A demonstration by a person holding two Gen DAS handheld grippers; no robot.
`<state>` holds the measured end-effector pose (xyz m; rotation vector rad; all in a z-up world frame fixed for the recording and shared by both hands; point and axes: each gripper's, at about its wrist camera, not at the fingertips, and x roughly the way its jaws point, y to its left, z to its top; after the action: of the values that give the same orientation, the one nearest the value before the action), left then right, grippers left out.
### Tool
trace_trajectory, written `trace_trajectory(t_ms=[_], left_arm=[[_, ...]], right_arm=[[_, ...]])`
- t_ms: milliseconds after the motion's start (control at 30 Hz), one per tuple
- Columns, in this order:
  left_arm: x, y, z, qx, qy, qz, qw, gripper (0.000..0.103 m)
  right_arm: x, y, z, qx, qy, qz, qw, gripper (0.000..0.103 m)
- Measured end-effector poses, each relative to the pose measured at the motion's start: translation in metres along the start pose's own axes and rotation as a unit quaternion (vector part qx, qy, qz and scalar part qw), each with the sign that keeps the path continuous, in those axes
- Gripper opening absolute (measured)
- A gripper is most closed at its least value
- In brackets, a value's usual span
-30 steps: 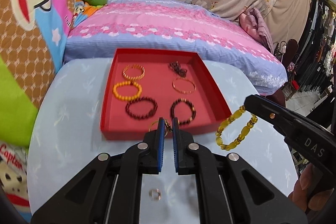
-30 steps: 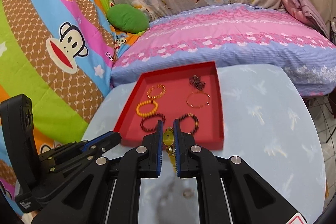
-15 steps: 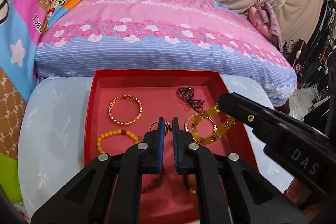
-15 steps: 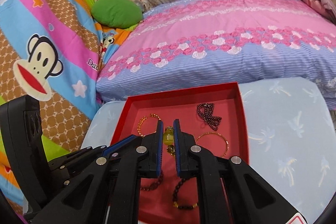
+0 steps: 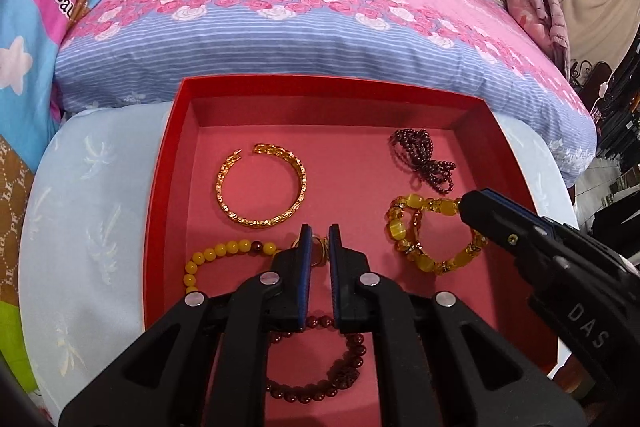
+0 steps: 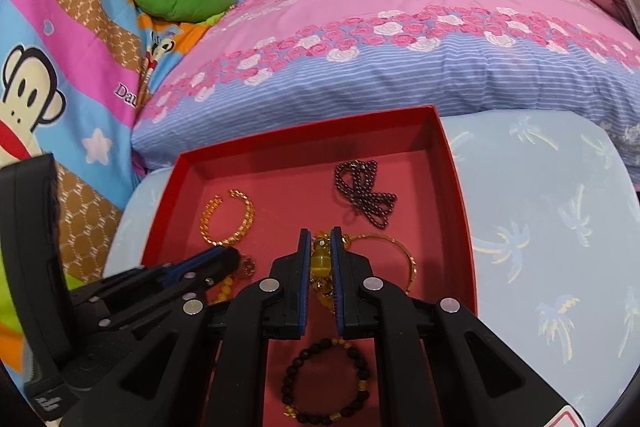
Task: Organize jewelry
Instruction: 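Carry the bracelet and ring into the red box and open both tools, then move both tools back to the two gold hoop earrings on the table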
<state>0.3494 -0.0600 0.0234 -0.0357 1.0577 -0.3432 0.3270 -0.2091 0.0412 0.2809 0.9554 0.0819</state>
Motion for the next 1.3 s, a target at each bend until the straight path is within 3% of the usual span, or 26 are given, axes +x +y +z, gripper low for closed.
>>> trace_trajectory(t_ms=[133,233,533,733,1300], left_arm=[[-0.007,0.001,-0.002,-0.001,-0.021,0.008,0.9997,0.040],[-0.015,0.003,-0.003,-0.006,-0.032,0.002,0.9995,0.045],[-0.046,0.007,-0.009,-0.033,-0.049,-0.012,0.9982,0.046],[-0.072,0.003,-0.028,-0.034,-0.063,0.004,0.9974,0.046],[-0.129,-0.014,-0.134,-0.019,-0.089,0.053,0.9944,0.051]], right_arm=[[-0.001,0.003,-0.008,-0.011,0.000,-0.004,1.000,0.014],[-0.007,0.000,-0.011,-0.009,-0.008,-0.001,1.000,0.023],[-0.042,-0.005,-0.024,0.000,-0.030,0.010,1.000,0.024],[-0.069,-0.001,-0.047,-0.012,-0.039,0.009,0.999,0.025],[-0.128,0.005,-0.155,-0.035,-0.033,-0.006,0.999,0.025]])
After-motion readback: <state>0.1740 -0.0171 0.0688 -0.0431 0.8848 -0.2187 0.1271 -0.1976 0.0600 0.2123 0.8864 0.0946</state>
